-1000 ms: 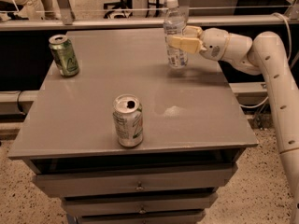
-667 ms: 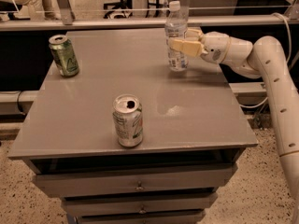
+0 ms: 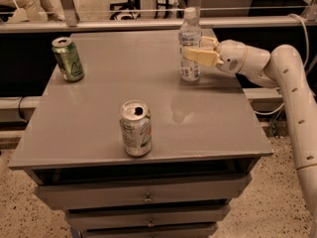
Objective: Place blue plastic bottle upright
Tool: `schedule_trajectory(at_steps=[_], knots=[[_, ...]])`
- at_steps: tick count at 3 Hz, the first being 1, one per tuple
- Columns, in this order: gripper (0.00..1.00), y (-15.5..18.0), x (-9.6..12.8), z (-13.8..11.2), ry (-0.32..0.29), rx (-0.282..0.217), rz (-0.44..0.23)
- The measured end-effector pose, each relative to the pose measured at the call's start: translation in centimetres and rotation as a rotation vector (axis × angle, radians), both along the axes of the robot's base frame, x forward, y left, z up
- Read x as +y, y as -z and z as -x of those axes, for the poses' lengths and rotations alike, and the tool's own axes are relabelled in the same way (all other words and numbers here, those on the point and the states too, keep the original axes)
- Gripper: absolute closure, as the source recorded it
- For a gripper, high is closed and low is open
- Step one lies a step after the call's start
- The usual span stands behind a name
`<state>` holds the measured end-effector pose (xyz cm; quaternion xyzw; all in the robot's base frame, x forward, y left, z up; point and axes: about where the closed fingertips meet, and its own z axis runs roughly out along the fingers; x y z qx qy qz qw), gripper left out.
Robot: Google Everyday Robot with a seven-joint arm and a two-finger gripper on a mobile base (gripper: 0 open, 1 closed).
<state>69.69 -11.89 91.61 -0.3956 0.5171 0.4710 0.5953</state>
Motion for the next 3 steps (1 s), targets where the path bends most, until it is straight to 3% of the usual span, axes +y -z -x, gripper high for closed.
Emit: schedule_trajectory(at_steps=[2, 3], knots=[[0.15, 0.7, -0.4, 0.6, -0.015, -0.005, 0.001], [0.00, 1.0, -1.4, 1.4, -0.005, -0.015, 0.011]])
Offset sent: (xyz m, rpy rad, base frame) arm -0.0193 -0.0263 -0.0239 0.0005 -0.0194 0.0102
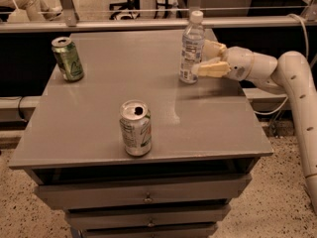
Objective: Place blue plastic bottle upright
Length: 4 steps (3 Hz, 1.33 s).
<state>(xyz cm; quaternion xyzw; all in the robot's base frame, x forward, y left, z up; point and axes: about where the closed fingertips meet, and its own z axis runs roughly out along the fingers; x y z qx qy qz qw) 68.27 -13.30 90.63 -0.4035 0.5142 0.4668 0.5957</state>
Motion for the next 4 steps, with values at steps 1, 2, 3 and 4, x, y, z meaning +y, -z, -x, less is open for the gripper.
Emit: schedule_trajectory(at_steps=[1, 2, 3, 4], knots=[[0.00, -0.1, -1.7, 1.2, 0.036, -0.014, 0.053], [0.00, -2.0, -4.8, 3.3, 0.130, -0.043, 0.144], [0.00, -2.7, -6.2, 4.2, 0.161, -0.050, 0.161], [0.00, -2.7, -6.1, 4.2, 0.161, -0.050, 0.161]])
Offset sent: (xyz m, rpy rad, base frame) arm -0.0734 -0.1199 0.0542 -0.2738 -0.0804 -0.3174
